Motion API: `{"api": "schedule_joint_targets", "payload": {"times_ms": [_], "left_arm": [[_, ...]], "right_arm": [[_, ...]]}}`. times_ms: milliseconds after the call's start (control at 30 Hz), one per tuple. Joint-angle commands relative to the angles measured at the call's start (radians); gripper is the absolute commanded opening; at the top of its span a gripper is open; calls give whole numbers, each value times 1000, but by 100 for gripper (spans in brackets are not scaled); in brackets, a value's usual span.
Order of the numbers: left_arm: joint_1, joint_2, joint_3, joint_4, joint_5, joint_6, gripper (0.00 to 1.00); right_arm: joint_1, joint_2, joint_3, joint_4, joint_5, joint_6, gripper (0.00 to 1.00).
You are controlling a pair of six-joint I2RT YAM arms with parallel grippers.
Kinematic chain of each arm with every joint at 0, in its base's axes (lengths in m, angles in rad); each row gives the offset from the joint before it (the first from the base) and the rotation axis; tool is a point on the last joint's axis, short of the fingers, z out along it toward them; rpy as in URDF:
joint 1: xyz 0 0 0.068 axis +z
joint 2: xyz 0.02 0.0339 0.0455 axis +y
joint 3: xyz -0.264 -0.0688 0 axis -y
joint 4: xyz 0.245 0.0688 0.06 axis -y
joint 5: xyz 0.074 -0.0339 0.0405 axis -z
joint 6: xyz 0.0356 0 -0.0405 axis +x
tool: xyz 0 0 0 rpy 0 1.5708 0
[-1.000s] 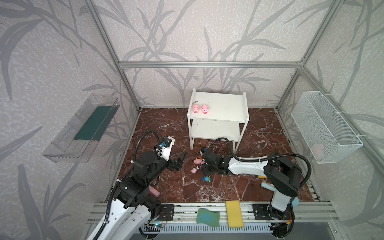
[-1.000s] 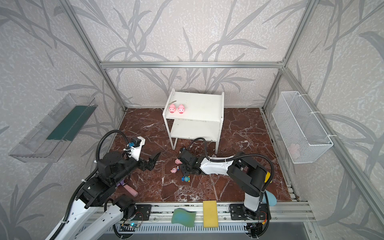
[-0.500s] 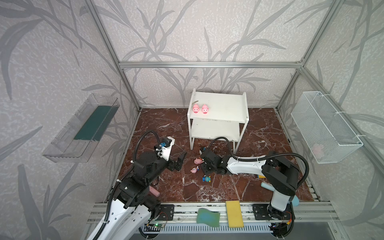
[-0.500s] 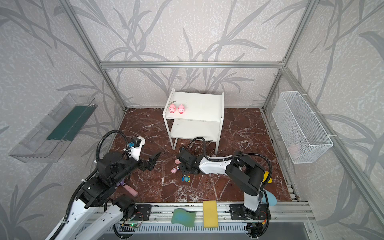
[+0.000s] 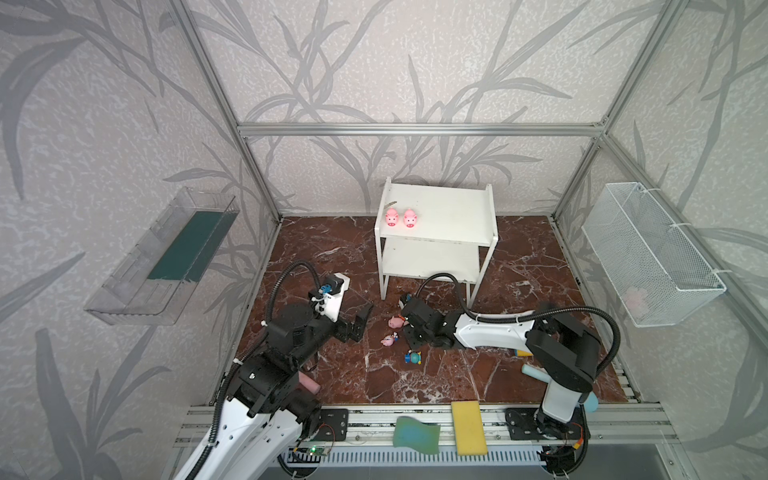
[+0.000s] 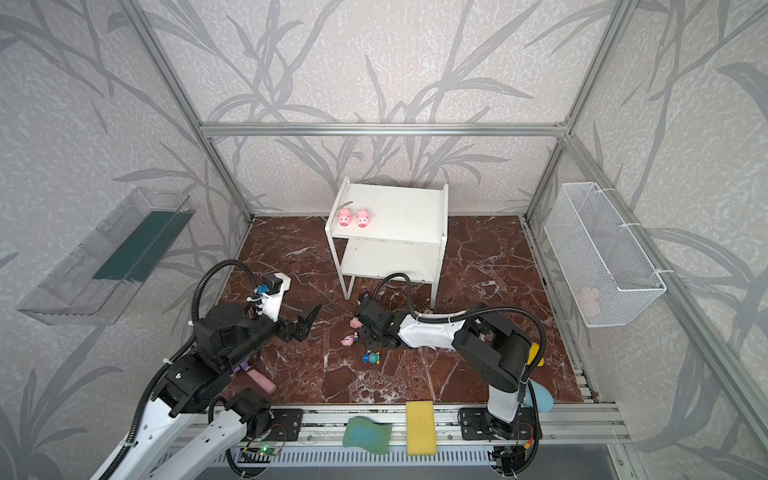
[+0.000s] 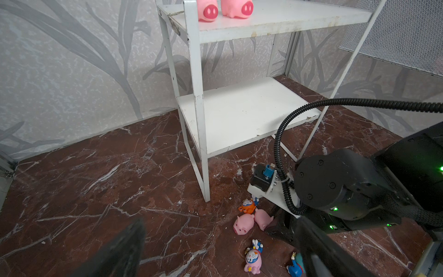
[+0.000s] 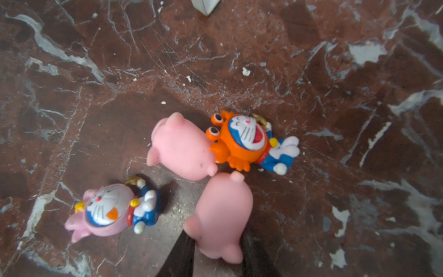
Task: Place and organize the plastic toys onto the shelf
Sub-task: 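Lower the right gripper onto a pink pig and close on it, then lift the third pink pig up to the shelf's top tier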
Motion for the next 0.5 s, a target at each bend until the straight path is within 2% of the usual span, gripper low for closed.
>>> {"api": "schedule_joint_targets", "payload": {"times_ms": [0,167,467], "left_arm": [[-2,-9,-9,21,16,3,99],[-1,-6,-9,24,19,2,99],[-1,-11,-7,24,22,2,99]], "right_arm": [[5,-76,-11,-47,15,-29,31],[7,-180,-38,-97,18,-51,30],[116,-408,-22,-240,69,-97,30]]}}
